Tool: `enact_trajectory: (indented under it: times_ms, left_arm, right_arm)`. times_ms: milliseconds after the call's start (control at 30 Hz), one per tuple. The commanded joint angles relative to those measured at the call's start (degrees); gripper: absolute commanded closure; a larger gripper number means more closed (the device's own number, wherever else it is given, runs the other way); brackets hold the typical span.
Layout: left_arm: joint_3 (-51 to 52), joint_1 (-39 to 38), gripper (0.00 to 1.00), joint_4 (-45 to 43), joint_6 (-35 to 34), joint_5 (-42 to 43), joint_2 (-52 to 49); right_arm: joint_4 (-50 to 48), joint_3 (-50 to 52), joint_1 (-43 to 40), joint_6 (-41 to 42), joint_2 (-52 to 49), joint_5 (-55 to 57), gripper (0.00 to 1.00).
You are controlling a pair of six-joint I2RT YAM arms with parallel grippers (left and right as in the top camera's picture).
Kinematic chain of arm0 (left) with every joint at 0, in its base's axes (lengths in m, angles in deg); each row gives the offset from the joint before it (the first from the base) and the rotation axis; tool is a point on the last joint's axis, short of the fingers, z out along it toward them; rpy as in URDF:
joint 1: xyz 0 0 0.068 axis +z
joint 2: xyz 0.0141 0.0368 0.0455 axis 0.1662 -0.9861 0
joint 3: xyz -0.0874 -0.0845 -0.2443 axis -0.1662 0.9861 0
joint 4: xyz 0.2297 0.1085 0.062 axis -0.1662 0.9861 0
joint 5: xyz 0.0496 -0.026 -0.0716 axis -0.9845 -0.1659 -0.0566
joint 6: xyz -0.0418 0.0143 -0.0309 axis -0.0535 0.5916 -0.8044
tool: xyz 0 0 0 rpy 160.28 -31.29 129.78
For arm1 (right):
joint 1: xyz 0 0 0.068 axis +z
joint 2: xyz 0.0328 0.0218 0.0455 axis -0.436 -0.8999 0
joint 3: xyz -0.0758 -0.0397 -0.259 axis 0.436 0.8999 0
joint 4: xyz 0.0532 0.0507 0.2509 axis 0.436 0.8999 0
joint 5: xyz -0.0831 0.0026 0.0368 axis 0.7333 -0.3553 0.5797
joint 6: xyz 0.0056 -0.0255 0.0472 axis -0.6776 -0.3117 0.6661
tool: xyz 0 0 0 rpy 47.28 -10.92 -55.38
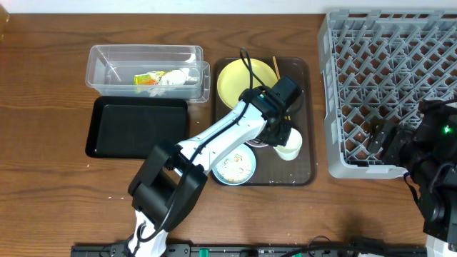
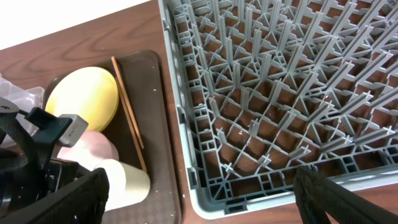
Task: Sort waste into correct bins and load items into the dishwasher rack
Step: 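Move the left gripper to the white cup and grasp it, then hand the white cup from the left gripper to the right gripper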
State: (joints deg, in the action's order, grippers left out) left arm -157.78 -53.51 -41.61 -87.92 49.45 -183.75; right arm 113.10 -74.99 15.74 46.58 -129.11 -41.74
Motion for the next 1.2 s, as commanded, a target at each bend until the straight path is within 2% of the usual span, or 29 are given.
enact_trajectory:
  times_ms: [0,100,233,367,467,600,867,1167]
  left_arm:
    - [0.13,-0.22,0.94,-0.15,-0.28,1.16,-0.33]
    - [-0.50,0.04,0.94,0.15,-0.24,4.85,-0.22]
    - [-1.97,2.67,0.94,1.05,1.57,14.91,1.14]
    - [-1.97,8.76,0.94,3.74,4.17,26.95,4.24]
    - [-1.97,13.66,0.94,7.08,7.21,33.53,5.84]
    - [-1.95,19.76,0.94,10.27,11.58,41.31,7.19]
    - [-1.95,27.12,0.94,10.47,14.43,57.79,7.19]
    - [-1.95,29.16,0.94,6.21,14.38,71.49,7.19]
  right_arm:
    - [0.13,-0.90,-0.79,0.83,-0.02,0.31,0.08]
    - [0.11,-0.90,-0.79,0.85,-0.02,0.24,0.08]
    - [-0.20,-0.90,-0.76,0.79,-0.02,-3.67,0.13]
    - [-2.08,-0.79,-0.70,-6.69,-1.49,-19.50,0.04]
    - [-3.72,-0.79,-0.70,-10.38,-4.09,-28.68,0.01]
    - [-6.12,-0.79,-0.68,-13.75,-8.59,-38.45,0.01]
    - [-16.00,-0.79,3.43,-16.61,-18.93,-59.71,0.01]
    - [-25.79,-0.79,12.79,-16.35,-27.52,-63.10,0.03]
